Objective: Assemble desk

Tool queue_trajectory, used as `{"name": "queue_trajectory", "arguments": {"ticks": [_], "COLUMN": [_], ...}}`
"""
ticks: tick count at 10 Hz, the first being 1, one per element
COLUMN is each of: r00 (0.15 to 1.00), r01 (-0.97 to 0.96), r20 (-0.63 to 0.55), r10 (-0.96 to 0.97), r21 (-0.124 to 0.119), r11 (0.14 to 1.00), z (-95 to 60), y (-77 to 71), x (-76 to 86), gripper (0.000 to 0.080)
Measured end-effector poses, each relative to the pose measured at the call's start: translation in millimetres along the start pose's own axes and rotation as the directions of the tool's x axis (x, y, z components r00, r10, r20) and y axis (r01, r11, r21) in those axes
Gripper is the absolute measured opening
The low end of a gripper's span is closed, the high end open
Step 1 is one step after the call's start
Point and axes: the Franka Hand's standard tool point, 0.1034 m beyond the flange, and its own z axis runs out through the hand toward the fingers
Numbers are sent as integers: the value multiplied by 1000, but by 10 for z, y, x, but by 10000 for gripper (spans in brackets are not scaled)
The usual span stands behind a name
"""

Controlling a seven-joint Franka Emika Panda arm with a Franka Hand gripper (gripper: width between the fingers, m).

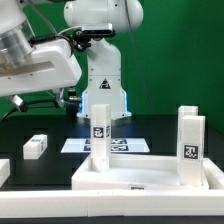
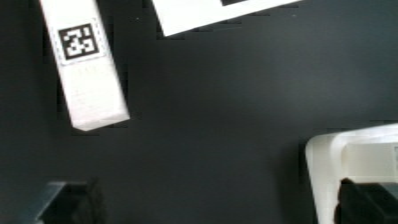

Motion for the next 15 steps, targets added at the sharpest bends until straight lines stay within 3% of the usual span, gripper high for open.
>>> {"name": "queue_trajectory", "arguments": {"ticks": [1, 5, 7, 8, 13, 15], "r00": [1000, 971, 929, 924, 928, 911], "r01": [28, 14, 13, 30, 26, -7], "r20": [-7, 239, 369, 380, 371, 412], "r10": [-28, -17, -19, -30, -25, 13], "r21": [1, 14, 19, 8, 1, -15], "r11": [1000, 1000, 1000, 1000, 1000, 1000], "z": [27, 123, 364, 400, 431, 717], "y": [4, 82, 429, 474, 506, 622], "x": [-10, -92, -23, 15, 32, -32], "gripper": [649, 649, 649, 649, 649, 649]}}
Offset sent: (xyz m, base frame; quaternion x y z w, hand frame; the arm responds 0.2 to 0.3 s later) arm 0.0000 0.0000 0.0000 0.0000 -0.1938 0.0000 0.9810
